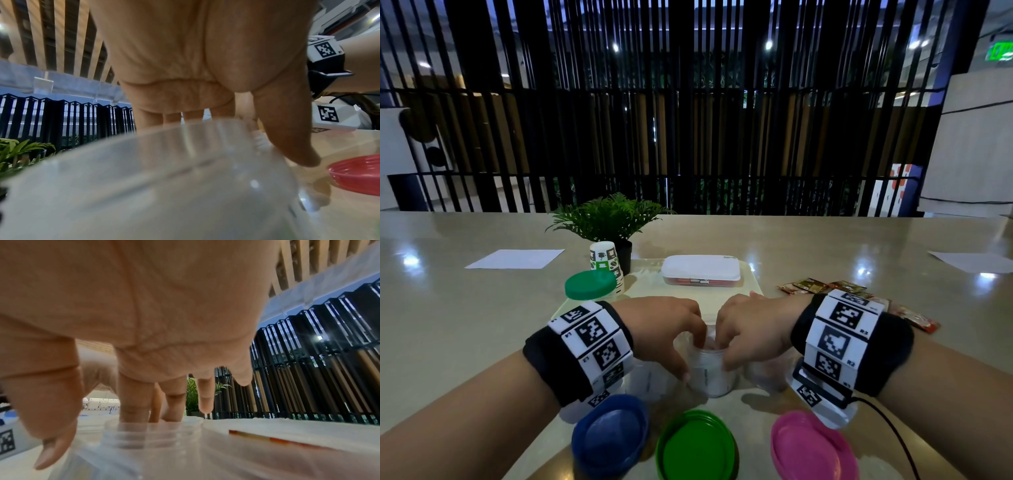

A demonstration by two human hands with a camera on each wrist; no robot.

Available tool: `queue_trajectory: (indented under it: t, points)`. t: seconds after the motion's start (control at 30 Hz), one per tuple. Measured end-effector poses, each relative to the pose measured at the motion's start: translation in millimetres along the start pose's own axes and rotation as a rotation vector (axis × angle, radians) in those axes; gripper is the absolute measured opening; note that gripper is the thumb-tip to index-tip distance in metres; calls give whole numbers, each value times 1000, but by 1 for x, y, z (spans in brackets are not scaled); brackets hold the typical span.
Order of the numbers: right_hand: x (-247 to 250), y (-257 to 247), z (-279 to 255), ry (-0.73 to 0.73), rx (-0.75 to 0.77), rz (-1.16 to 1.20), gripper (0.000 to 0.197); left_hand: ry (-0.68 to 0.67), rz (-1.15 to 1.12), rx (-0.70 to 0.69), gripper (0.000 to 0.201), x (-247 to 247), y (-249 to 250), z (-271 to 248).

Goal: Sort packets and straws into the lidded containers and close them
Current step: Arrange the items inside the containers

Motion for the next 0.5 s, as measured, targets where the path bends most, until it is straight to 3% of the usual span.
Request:
queue_trajectory:
  t: [0.17, 0.27, 0.37, 0.5]
  points:
    - [0, 0, 1, -28, -16, 57, 24, 25, -16, 4, 49, -1, -1, -1]
    - [0, 2, 0, -53, -37, 107, 31, 21, -6, -5, 51, -2, -1, -1]
    - [-2, -1, 4, -81, -61, -20, 48, 19, 11, -24, 51, -1, -2, 0]
    - [-1, -5, 7, -97, -61, -45, 50, -2, 37, -18, 53, -2, -2, 2]
Point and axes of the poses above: each hand's wrist, its own z-axis towards the middle knuckle, its own x-axis out of the back of the hand, y = z × x, the point moved 1 cm from there along z, towards the middle knuckle, and after that the axes turned 4 degrees about -x, right-handed, at the moved point
